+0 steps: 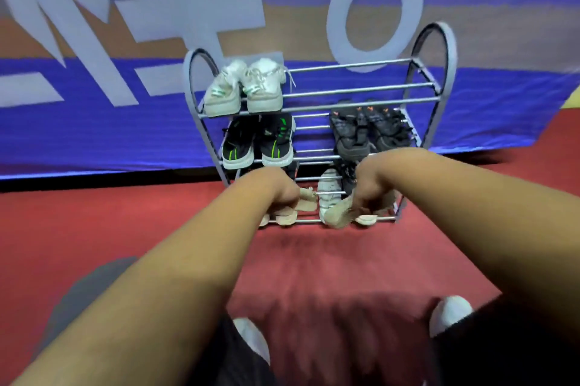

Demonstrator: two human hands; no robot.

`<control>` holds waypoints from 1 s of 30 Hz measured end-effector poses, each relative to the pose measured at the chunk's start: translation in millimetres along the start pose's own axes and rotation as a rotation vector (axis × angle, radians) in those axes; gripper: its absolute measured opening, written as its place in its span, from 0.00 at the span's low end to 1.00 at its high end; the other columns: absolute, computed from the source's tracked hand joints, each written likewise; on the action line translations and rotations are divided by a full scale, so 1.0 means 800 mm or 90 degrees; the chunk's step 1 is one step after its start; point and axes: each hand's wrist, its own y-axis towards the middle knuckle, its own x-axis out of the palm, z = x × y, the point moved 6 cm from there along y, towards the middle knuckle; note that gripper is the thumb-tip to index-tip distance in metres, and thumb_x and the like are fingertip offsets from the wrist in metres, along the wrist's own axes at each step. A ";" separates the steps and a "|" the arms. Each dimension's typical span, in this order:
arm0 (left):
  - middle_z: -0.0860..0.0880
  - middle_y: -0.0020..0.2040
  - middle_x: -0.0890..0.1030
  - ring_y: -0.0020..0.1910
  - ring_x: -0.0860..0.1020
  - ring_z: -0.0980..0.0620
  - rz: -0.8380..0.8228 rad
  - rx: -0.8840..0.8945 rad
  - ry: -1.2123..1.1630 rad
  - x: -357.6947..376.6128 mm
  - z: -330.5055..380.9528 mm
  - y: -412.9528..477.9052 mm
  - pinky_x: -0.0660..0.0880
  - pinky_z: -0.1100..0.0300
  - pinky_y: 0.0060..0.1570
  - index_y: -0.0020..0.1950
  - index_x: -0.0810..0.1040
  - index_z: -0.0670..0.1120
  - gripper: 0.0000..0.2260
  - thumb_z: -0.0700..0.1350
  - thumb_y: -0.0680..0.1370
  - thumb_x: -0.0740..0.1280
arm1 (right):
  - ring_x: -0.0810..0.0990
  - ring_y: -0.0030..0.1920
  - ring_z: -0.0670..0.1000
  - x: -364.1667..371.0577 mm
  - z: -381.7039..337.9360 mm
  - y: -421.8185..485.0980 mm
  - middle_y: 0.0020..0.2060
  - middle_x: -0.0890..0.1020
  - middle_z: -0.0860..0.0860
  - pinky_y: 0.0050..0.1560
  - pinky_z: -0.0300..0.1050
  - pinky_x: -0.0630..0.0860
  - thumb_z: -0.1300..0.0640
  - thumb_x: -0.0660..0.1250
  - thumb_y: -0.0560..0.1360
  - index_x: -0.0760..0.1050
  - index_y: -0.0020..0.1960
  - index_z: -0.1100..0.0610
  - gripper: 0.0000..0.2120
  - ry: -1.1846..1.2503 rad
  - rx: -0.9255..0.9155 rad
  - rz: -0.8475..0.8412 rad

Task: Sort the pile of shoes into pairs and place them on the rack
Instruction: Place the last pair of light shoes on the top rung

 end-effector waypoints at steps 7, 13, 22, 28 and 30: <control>0.44 0.40 0.81 0.41 0.81 0.41 0.252 0.055 -0.040 -0.137 0.042 -0.100 0.78 0.53 0.42 0.39 0.78 0.44 0.20 0.61 0.60 0.68 | 0.85 0.34 0.55 -0.137 0.040 -0.133 0.28 0.84 0.50 0.39 0.47 0.83 0.42 0.72 0.61 0.85 0.34 0.54 0.14 0.086 -0.036 0.303; 0.47 0.39 0.75 0.37 0.76 0.46 0.435 0.109 -0.163 -0.185 0.064 -0.125 0.70 0.57 0.33 0.40 0.71 0.46 0.09 0.47 0.74 0.69 | 0.87 0.41 0.57 -0.160 0.090 -0.166 0.36 0.86 0.56 0.48 0.57 0.86 0.50 0.71 0.59 0.83 0.48 0.57 0.20 0.305 -0.023 0.490; 0.41 0.47 0.81 0.43 0.81 0.39 0.483 0.143 -0.325 -0.170 0.111 -0.050 0.71 0.54 0.33 0.51 0.76 0.41 0.18 0.55 0.71 0.67 | 0.80 0.45 0.58 -0.169 0.132 -0.106 0.44 0.80 0.53 0.33 0.44 0.70 0.53 0.72 0.67 0.72 0.51 0.56 0.16 0.490 0.027 0.606; 0.40 0.50 0.81 0.47 0.82 0.36 0.525 0.137 -0.379 -0.153 0.145 0.016 0.82 0.40 0.49 0.53 0.79 0.39 0.31 0.66 0.69 0.62 | 0.80 0.46 0.58 -0.186 0.156 -0.047 0.45 0.80 0.52 0.34 0.45 0.72 0.51 0.72 0.68 0.74 0.58 0.56 0.21 0.570 0.034 0.649; 0.39 0.55 0.80 0.52 0.80 0.35 0.518 0.135 -0.393 -0.156 0.161 0.022 0.80 0.40 0.55 0.58 0.78 0.38 0.31 0.65 0.73 0.64 | 0.80 0.47 0.59 -0.189 0.163 -0.030 0.45 0.81 0.53 0.34 0.45 0.73 0.50 0.70 0.66 0.76 0.58 0.56 0.22 0.589 0.044 0.654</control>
